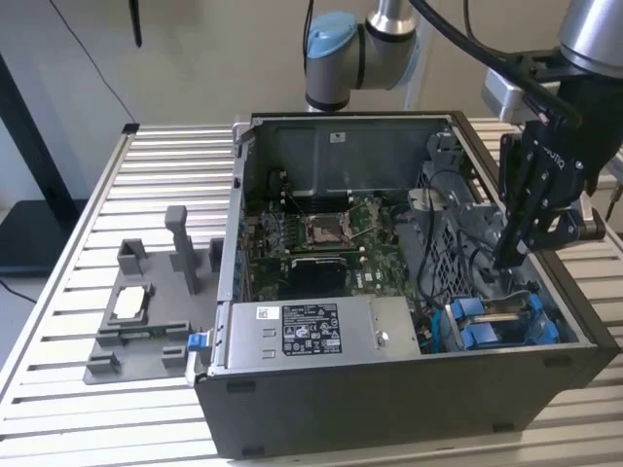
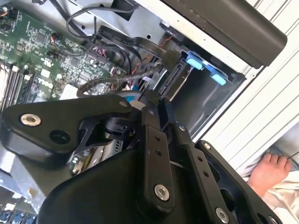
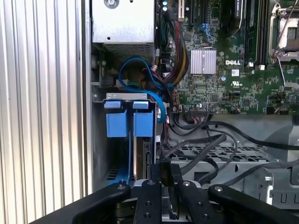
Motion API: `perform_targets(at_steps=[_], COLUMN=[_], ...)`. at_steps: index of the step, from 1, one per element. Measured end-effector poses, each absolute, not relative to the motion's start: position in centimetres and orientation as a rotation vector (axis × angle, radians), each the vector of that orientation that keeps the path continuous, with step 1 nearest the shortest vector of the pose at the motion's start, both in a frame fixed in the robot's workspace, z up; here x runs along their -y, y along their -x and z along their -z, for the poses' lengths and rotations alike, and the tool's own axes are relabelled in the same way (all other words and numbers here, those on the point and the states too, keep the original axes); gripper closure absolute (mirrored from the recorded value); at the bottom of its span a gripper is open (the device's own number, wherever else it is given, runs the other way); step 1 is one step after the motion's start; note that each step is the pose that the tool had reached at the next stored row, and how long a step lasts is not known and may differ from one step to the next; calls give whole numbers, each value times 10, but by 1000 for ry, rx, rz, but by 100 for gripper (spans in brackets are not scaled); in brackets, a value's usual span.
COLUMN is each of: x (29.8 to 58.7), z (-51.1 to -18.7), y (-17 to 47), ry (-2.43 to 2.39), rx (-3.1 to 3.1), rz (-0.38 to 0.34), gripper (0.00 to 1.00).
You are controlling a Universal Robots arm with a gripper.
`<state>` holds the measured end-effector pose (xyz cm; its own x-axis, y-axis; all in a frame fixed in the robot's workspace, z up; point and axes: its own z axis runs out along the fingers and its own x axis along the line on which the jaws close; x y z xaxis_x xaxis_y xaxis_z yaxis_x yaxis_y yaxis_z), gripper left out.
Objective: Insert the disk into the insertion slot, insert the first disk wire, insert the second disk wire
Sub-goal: 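Insert the first disk wire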
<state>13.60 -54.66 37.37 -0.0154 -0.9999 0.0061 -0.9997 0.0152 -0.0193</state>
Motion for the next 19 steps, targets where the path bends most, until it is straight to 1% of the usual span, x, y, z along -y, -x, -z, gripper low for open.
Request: perform_targets(at_steps=[7, 19], x=[550, 556], z=[-367, -356], y=[-136, -139], ry=[2194, 2192], rx=[-2222, -2216], rz=[44, 53], gripper=[81, 81])
